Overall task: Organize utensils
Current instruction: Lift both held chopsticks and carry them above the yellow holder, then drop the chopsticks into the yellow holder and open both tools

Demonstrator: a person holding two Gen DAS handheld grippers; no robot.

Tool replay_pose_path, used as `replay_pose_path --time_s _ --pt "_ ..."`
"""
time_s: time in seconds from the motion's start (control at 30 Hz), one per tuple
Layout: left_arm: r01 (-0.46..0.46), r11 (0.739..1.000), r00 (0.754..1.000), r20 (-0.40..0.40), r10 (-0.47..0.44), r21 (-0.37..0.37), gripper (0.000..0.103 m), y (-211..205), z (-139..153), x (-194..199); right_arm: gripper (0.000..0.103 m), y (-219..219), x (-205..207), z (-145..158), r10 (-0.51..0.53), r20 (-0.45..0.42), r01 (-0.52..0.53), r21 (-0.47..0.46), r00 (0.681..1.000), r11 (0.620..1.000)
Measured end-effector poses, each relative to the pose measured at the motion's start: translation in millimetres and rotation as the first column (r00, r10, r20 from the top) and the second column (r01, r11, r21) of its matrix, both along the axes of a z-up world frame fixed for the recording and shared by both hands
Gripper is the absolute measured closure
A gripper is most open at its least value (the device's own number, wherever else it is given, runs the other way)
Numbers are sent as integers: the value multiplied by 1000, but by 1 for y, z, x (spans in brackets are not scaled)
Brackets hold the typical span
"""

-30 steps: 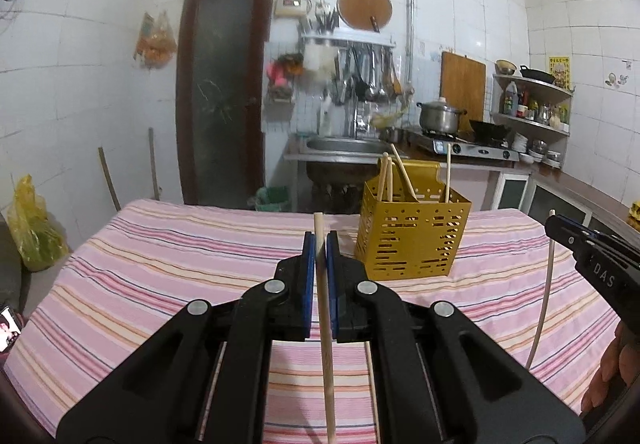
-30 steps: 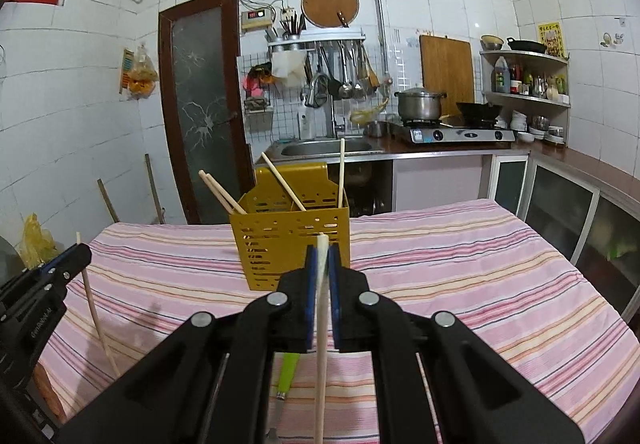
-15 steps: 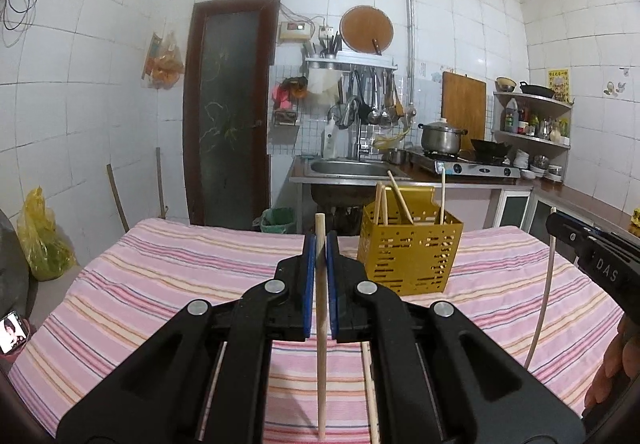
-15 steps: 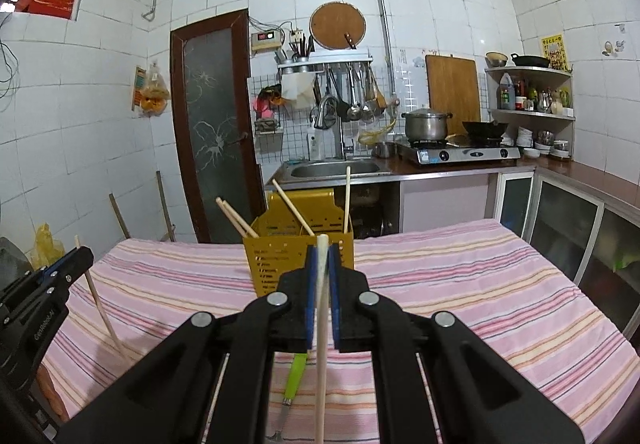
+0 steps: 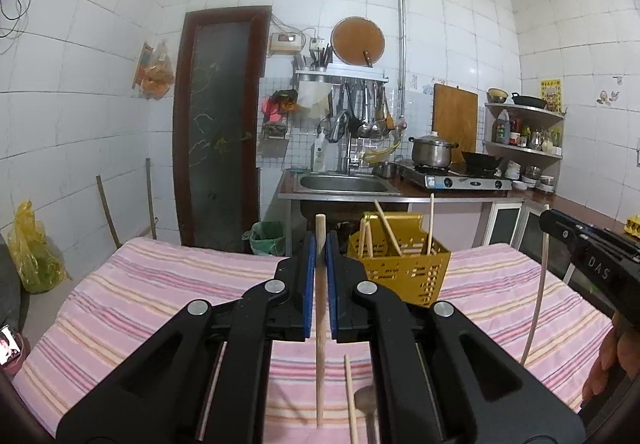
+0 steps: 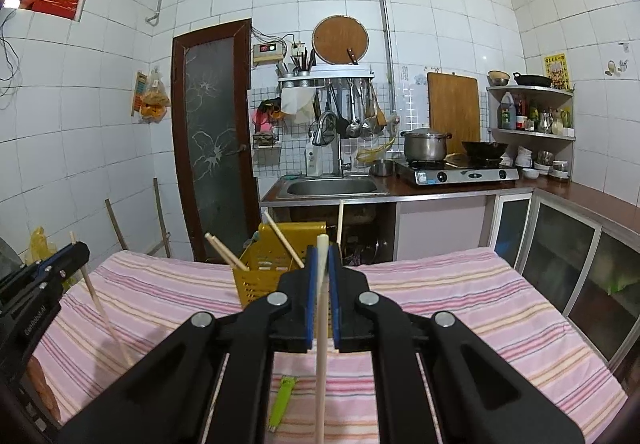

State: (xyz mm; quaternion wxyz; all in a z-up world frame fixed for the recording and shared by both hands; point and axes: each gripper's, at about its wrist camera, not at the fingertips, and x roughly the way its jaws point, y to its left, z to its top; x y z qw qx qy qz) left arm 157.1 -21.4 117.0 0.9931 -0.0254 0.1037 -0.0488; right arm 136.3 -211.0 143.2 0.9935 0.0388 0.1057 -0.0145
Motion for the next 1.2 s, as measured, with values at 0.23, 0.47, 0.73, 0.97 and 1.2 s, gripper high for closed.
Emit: replay_pose_path --time_s 0.23,0.47,0.73,0.97,1.2 --pt "32 999 999 33 -31 -29 99 -12 28 21 97 -6 14 18 -6 34 6 -14 999 1000" --pt "60 997 993 105 -54 -52 99 -30 63 48 97 -14 41 51 -8 96 10 -16 995 1000" --pt "79 992 978 199 -59 -98 99 -54 102 96 97 -24 88 80 -12 156 12 3 988 1000" --pt "85 991 968 244 -58 -101 99 -82 108 143 97 -32 135 98 -10 215 4 29 977 1000" --pt "59 996 978 202 -43 -73 99 -93 72 190 97 -31 185 76 -15 237 4 49 971 999"
